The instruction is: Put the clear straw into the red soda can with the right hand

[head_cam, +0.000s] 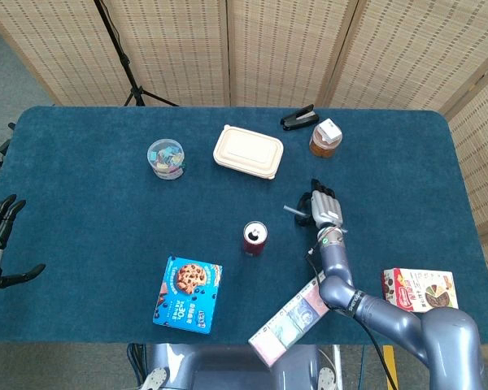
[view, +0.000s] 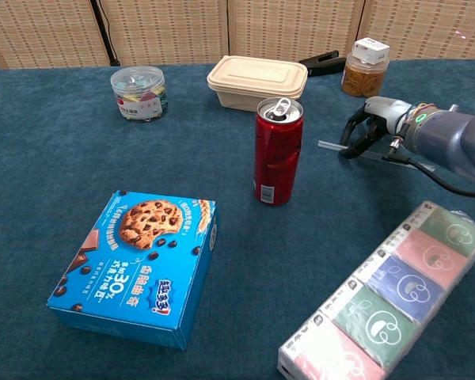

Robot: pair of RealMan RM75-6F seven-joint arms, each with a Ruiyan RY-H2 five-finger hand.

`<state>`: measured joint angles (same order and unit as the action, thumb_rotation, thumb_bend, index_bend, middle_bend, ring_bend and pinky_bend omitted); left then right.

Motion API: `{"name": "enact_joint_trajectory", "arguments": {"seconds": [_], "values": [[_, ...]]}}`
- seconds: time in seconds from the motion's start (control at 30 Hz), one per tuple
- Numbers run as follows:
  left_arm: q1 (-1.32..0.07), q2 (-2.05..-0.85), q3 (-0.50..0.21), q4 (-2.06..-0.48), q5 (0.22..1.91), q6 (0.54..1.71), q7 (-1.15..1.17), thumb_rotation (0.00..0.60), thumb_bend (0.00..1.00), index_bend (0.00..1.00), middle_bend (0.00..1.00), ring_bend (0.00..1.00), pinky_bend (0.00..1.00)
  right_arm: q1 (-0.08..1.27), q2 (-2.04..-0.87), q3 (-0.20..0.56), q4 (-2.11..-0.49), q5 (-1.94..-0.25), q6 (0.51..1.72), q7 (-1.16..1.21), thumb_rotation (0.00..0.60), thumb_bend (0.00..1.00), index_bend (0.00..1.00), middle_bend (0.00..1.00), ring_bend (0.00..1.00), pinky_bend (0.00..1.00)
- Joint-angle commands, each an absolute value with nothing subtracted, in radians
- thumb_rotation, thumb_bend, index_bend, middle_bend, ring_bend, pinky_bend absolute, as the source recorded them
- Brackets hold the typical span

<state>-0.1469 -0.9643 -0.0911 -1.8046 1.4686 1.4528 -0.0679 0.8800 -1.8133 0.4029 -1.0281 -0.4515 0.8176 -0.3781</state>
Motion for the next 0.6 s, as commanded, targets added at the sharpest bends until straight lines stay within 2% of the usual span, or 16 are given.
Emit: {"name": "enact_joint_trajectory", "arguments": {"seconds": [0.03,0.17,0.43,0.53,0.6], "values": [[-0.147,-0.964,-0.09,-1.805,1.469,1.452,-0.069,0.6,0.09,0.0,0.0,0.0,0.0,0.88,-1.815,0.402,-1.025,-0.45,0.816,-0.379,0.6,0.46,0.52,0.0,0.0,0.0],[-0.147,-0.963,-0.09,-1.804,1.47,1.453,-0.072,0.6,0.09,0.0,0.0,0.0,0.0,0.874,-1.816,0.398,-1.028,-0.457,0.817,-0.375,0.6,0.52,0.53,0.0,0.0,0.0],[-0.147,-0.962,-0.09,-1.803,1.47,1.453,-0.078,0.6,0.09,0.0,0.0,0.0,0.0,0.851,-1.786,0.405,-1.09,-0.514,0.84,-0.331,0.6,0.54,0.55,0.0,0.0,0.0],[-0.148,-0.961,-0.09,-1.803,1.471,1.452,-0.078,0.6,0.09,0.0,0.0,0.0,0.0,0.831,-1.753,0.41,-1.15,-0.553,0.858,-0.3,0.6,0.54,0.55,0.0,0.0,0.0],[-0.149,-0.961,-0.088,-1.803,1.474,1.45,-0.079,0.6,0.09,0.0,0.0,0.0,0.0,0.797,-1.699,0.427,-1.248,-0.604,0.884,-0.246,0.6,0.55,0.56,0.0,0.0,0.0]]}}
